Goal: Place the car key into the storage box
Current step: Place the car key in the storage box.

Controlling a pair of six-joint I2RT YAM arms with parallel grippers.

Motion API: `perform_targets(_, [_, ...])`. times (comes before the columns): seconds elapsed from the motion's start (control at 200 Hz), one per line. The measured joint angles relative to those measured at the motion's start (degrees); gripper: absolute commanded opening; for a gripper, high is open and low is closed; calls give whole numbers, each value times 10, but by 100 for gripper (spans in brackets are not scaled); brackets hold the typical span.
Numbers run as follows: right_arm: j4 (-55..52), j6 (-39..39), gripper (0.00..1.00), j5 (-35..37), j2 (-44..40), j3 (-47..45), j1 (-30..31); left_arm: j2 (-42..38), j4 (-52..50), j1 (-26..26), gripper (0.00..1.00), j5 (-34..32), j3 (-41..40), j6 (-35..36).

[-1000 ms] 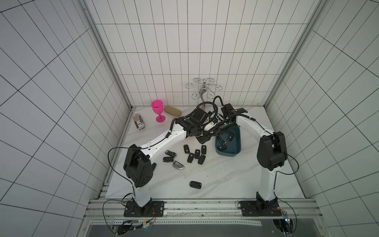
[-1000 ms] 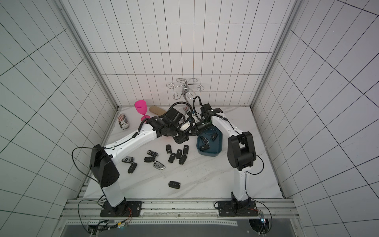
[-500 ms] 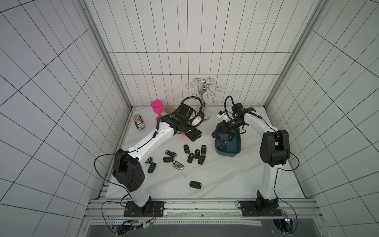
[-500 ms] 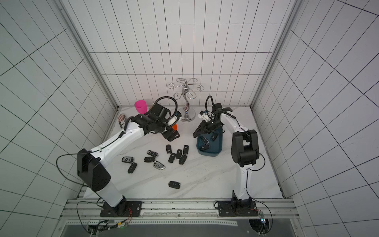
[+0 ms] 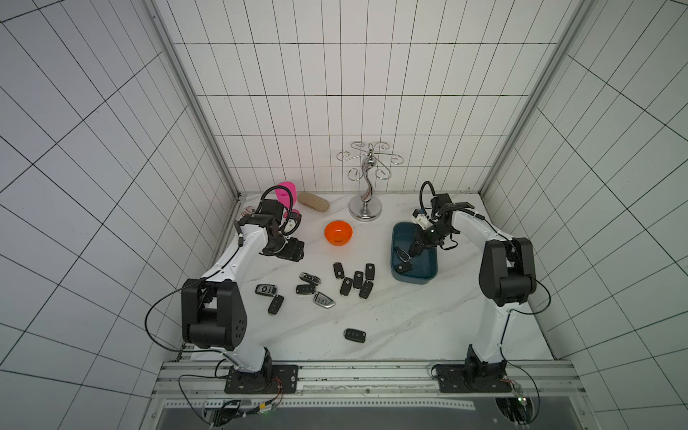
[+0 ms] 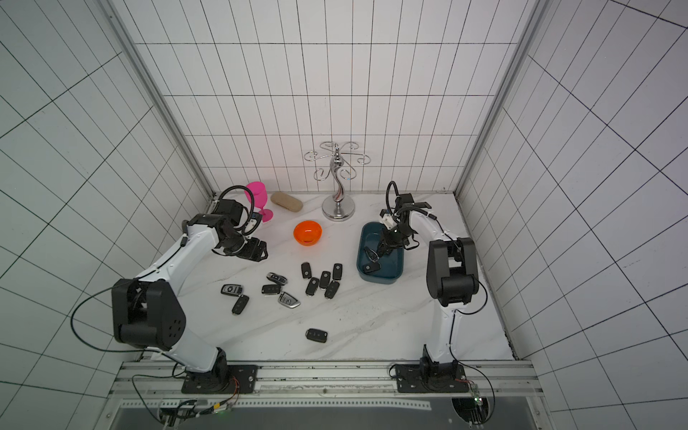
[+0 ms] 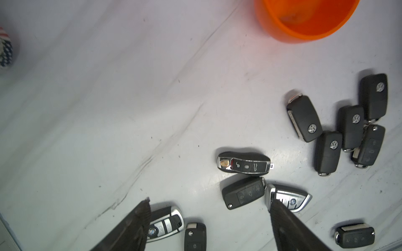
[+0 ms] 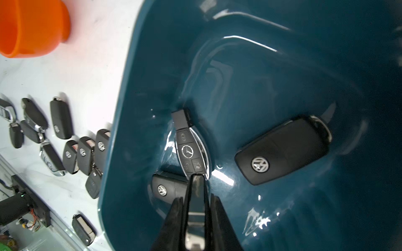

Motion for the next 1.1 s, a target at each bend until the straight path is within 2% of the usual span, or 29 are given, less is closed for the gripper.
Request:
perform_targets(0.2, [-1, 0, 8, 42, 24, 0, 12, -7, -16, 48, 84, 2, -7, 0])
perform_targets(0.38, [-1, -3, 40, 54, 25, 5, 22, -7, -15, 95, 85, 13, -22, 0])
perform_targets(0.65, [1, -5, 72, 70, 39, 6, 25, -7, -15, 119, 86, 19, -52, 1])
perform_targets(0.805, [2, -4, 83, 78, 40, 9, 26, -7, -14, 129, 86, 19, -56, 5])
perform_targets(1.099, [13, -2, 94, 83, 36, 20, 26, -15, -21, 157, 82, 6, -102, 22])
